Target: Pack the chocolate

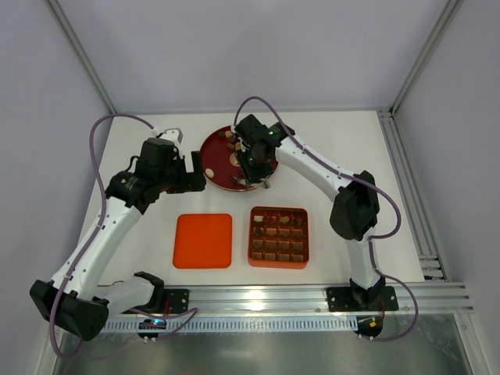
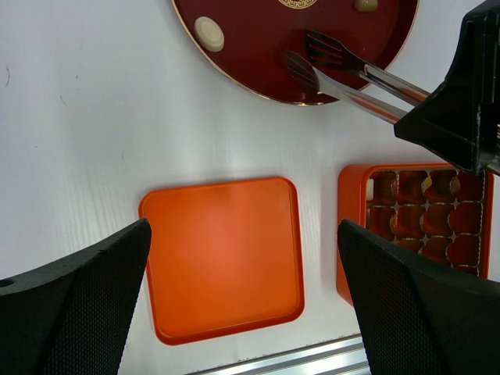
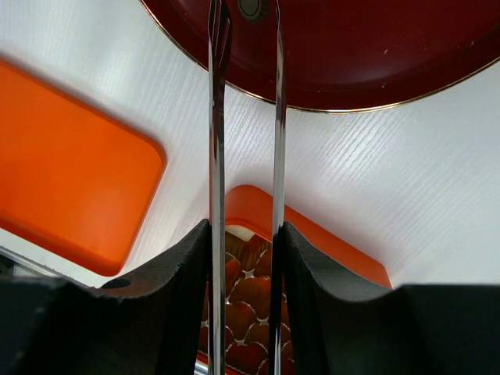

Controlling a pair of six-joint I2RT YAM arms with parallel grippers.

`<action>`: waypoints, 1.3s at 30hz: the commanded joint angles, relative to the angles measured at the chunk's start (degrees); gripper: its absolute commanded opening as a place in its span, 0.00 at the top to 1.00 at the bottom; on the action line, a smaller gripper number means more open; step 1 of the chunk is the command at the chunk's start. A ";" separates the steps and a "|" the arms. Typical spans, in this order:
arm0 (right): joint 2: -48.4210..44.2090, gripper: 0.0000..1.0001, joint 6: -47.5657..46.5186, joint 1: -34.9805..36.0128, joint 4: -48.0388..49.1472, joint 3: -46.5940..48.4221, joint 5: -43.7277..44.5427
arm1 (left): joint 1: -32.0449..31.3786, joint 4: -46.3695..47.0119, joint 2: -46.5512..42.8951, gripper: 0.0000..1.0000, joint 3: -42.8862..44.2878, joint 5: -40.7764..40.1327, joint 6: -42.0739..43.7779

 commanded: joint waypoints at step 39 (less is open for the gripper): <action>1.18 0.62 -0.99 -1.28 -1.81 7.42 1.90 | 0.02 0.40 -0.68 0.00 0.86 -0.73 0.77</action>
